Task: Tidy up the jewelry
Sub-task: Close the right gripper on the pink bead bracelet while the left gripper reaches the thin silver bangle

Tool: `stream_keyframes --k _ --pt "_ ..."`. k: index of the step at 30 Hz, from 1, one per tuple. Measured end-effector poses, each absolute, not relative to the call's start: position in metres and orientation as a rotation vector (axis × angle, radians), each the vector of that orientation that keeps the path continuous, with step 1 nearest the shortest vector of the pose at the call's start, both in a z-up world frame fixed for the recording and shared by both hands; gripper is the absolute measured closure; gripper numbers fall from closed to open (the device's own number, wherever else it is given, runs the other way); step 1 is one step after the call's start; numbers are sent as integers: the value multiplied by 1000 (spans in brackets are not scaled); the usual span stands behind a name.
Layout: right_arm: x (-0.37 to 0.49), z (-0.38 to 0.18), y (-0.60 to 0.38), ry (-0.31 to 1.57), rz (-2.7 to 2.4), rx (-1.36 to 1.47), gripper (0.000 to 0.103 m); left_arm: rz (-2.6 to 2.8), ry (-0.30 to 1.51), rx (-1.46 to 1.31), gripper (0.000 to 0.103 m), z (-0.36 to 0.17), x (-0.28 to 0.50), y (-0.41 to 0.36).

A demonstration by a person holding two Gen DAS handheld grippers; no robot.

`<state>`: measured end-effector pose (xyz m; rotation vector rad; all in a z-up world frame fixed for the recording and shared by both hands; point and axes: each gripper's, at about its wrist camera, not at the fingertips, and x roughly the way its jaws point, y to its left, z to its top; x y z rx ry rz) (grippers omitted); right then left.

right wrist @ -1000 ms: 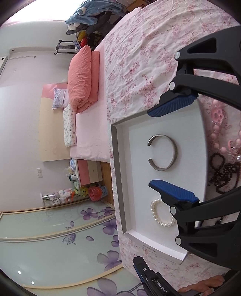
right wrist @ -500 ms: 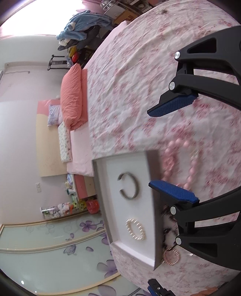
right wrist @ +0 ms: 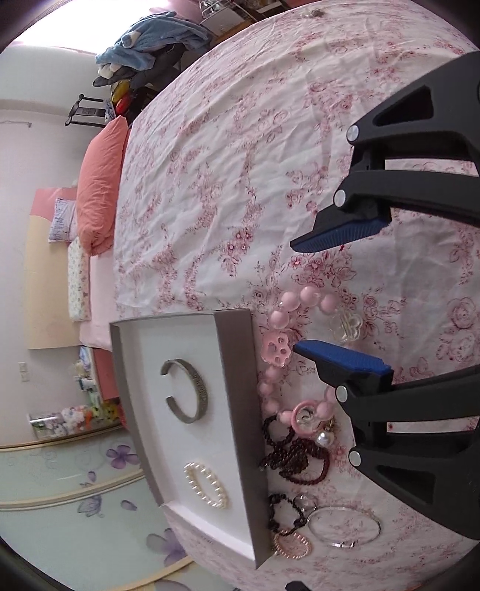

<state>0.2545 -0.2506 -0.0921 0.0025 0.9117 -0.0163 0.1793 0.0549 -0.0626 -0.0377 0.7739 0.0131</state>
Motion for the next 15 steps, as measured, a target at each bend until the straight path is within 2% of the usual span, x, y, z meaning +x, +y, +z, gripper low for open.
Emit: stream_keyframes --k 2,4,7,15 --pt "257 -91 -248 905 -10 -6 58 9 779 -38 35 -64 180 55" --pt "256 -90 -248 909 11 10 76 4 785 -38 35 -65 180 53" --pt "252 -90 -249 909 8 11 85 -10 794 -41 35 -67 181 51" --pt "242 -90 -248 897 -13 14 89 -129 829 -40 35 -66 176 18"
